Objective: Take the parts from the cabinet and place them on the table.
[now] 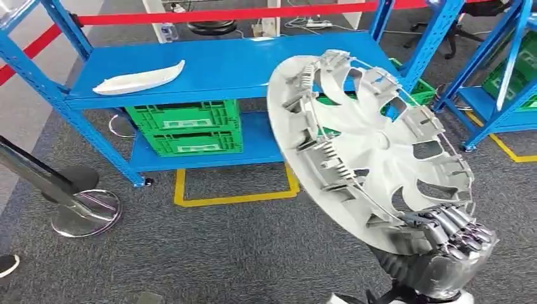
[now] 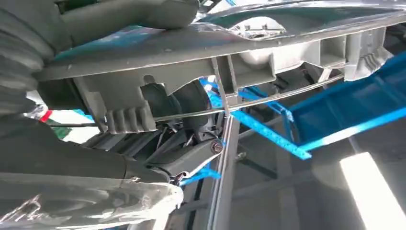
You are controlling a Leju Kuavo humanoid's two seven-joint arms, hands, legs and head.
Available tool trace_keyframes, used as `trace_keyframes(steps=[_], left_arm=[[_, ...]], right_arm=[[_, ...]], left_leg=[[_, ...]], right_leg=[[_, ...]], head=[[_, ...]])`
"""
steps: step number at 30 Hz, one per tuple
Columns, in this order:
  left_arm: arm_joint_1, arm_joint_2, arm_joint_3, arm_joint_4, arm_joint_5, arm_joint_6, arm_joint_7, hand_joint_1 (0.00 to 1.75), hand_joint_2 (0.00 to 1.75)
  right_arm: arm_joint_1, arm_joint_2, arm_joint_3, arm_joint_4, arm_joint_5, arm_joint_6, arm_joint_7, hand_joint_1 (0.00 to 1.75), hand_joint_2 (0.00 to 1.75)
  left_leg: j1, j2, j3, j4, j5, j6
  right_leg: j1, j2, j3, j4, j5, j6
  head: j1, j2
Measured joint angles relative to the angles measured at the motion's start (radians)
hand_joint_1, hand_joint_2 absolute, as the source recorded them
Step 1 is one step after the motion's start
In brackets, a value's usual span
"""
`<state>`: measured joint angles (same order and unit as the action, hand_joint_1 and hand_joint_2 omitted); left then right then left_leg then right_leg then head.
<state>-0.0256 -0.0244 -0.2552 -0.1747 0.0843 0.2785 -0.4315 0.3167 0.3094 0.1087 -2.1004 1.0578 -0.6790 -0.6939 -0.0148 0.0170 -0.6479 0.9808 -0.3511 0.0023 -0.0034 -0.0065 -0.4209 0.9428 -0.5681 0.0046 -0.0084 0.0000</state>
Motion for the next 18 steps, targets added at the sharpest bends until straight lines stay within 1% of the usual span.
trace_keyframes(steps=[1,2,3,4,5,6,7,8,9,10,11,12,13,14,15,16,17,18], left_arm=[[0.001,0.002,0.000,0.000,0.001,-0.002,-0.001,0.00,1.75],[0.004,0.002,0.000,0.000,0.002,-0.004,-0.003,0.00,1.75],[0.005,0.002,0.000,0.000,0.002,-0.006,-0.008,0.00,1.75],[0.004,0.001,0.000,0.000,0.002,-0.006,-0.011,0.00,1.75],[0.004,0.001,0.000,0.000,0.002,-0.006,-0.013,0.00,1.75],[0.004,0.001,0.000,0.000,0.002,-0.006,-0.014,0.00,1.75],[0.004,0.001,0.000,0.000,0.002,-0.006,-0.014,0.00,1.75],[0.004,0.001,0.000,0.000,0.002,-0.007,-0.014,0.00,1.75],[0.004,0.002,0.000,0.000,0.002,-0.007,-0.014,0.00,1.75],[0.004,0.003,0.000,0.000,0.000,-0.008,-0.014,0.00,1.75],[0.005,0.006,0.000,0.001,0.000,-0.008,-0.013,0.00,1.75],[0.007,0.006,0.000,0.002,0.000,-0.008,-0.013,0.00,1.75],[0.008,0.006,0.000,0.002,0.000,-0.008,-0.012,0.00,1.75],[0.007,0.006,0.000,0.002,0.000,-0.008,-0.011,0.00,1.75],[0.006,0.006,0.000,0.002,0.000,-0.008,-0.010,0.00,1.75],[0.002,0.002,0.000,0.002,0.000,-0.008,-0.009,0.00,1.75],[0.000,0.005,0.000,0.002,-0.001,-0.008,-0.008,0.00,1.75],[0.000,0.006,-0.001,0.002,-0.003,-0.008,-0.007,0.00,1.75]], right_arm=[[-0.001,0.001,-0.002,0.000,0.000,0.000,0.000,1.75,1.75],[-0.001,0.002,-0.002,0.000,0.002,0.000,0.000,1.75,1.75],[0.000,0.003,-0.002,0.000,0.002,0.000,0.000,1.75,1.75],[0.000,0.004,-0.004,0.000,0.002,0.000,0.000,1.75,1.75],[0.001,0.004,-0.005,0.000,0.002,0.000,0.000,1.75,1.75],[0.002,0.004,-0.005,0.000,0.002,0.000,0.000,1.75,1.75],[0.003,0.005,-0.006,0.000,0.002,0.000,0.000,1.75,1.75],[0.004,0.005,-0.006,0.000,0.002,0.000,0.000,1.75,1.75],[0.007,0.005,-0.007,0.000,0.002,0.000,0.000,1.75,1.75],[0.011,0.005,-0.007,0.000,0.002,0.000,0.000,1.75,1.75],[0.013,0.006,-0.007,0.000,0.002,0.000,0.000,1.75,1.75],[0.013,0.007,-0.007,0.000,0.002,0.000,0.000,1.75,1.75],[0.014,0.009,-0.008,0.000,0.002,0.000,0.000,1.75,1.75],[0.017,0.010,-0.008,0.000,0.002,0.000,0.000,1.75,1.75],[0.019,0.010,-0.010,0.000,0.002,0.000,0.000,1.75,1.75],[0.021,0.010,-0.011,-0.002,0.002,0.000,0.000,1.75,1.75],[0.023,0.010,-0.012,-0.003,0.002,0.000,0.000,1.75,1.75],[0.023,0.010,-0.013,-0.003,0.004,0.000,0.000,1.75,1.75]], left_leg=[[0.004,-0.005,-0.008,0.006,-0.019,-0.008],[0.005,-0.008,-0.015,0.035,-0.075,-0.015],[0.009,-0.009,-0.028,0.096,-0.144,-0.022],[0.013,-0.009,-0.045,0.175,-0.199,-0.027],[0.016,-0.009,-0.061,0.254,-0.228,-0.030],[0.018,-0.009,-0.066,0.307,-0.223,-0.033],[0.020,-0.010,-0.054,0.310,-0.196,-0.034],[0.022,-0.012,-0.018,0.271,-0.160,-0.033],[0.024,-0.019,0.036,0.191,-0.134,-0.031],[0.026,-0.044,0.100,0.090,-0.111,-0.026],[0.027,-0.090,0.144,0.025,-0.125,-0.017],[0.029,-0.090,0.153,-0.003,-0.127,-0.015],[0.026,-0.084,0.149,-0.002,-0.128,-0.013],[0.023,-0.073,0.148,-0.002,-0.129,-0.012],[0.023,-0.061,0.147,-0.007,-0.129,-0.011],[0.034,-0.039,0.153,-0.035,-0.132,-0.003],[0.031,-0.032,0.150,-0.032,-0.127,0.004],[0.029,-0.021,0.146,-0.031,-0.127,0.012]], right_leg=[[-0.004,0.001,-0.009,0.000,0.010,-0.010],[-0.005,0.005,-0.019,0.000,0.020,-0.019],[-0.005,0.006,-0.029,0.000,0.030,-0.023],[-0.005,0.009,-0.040,0.001,0.040,-0.023],[-0.004,0.014,-0.051,0.003,0.050,-0.023],[-0.004,0.022,-0.054,0.006,0.058,-0.021],[-0.005,0.029,-0.067,0.010,0.066,-0.019],[-0.006,0.040,-0.079,0.015,0.073,-0.016],[-0.006,0.050,-0.086,0.018,0.077,-0.013],[-0.007,0.059,-0.089,0.020,0.079,-0.010],[-0.005,0.066,-0.100,0.023,0.083,-0.005],[-0.005,0.077,-0.106,0.029,0.088,0.001],[-0.008,0.085,-0.112,0.029,0.096,0.009],[-0.012,0.096,-0.118,0.026,0.101,0.015],[-0.012,0.104,-0.122,0.026,0.104,0.020],[-0.010,0.096,-0.136,0.036,0.089,0.022],[-0.006,0.056,-0.154,0.067,0.064,0.026],[-0.008,0.032,-0.190,0.142,0.022,0.029]], head=[[0.002,0.000],[-0.003,0.000],[-0.006,0.000],[-0.005,0.000],[-0.005,0.000],[-0.005,0.000],[-0.006,0.000],[-0.005,0.000],[-0.005,0.000],[-0.006,0.000],[-0.004,0.000],[-0.003,0.000],[-0.006,0.000],[-0.006,0.000],[-0.006,0.000],[-0.006,0.000],[0.001,0.000],[0.014,0.000]])
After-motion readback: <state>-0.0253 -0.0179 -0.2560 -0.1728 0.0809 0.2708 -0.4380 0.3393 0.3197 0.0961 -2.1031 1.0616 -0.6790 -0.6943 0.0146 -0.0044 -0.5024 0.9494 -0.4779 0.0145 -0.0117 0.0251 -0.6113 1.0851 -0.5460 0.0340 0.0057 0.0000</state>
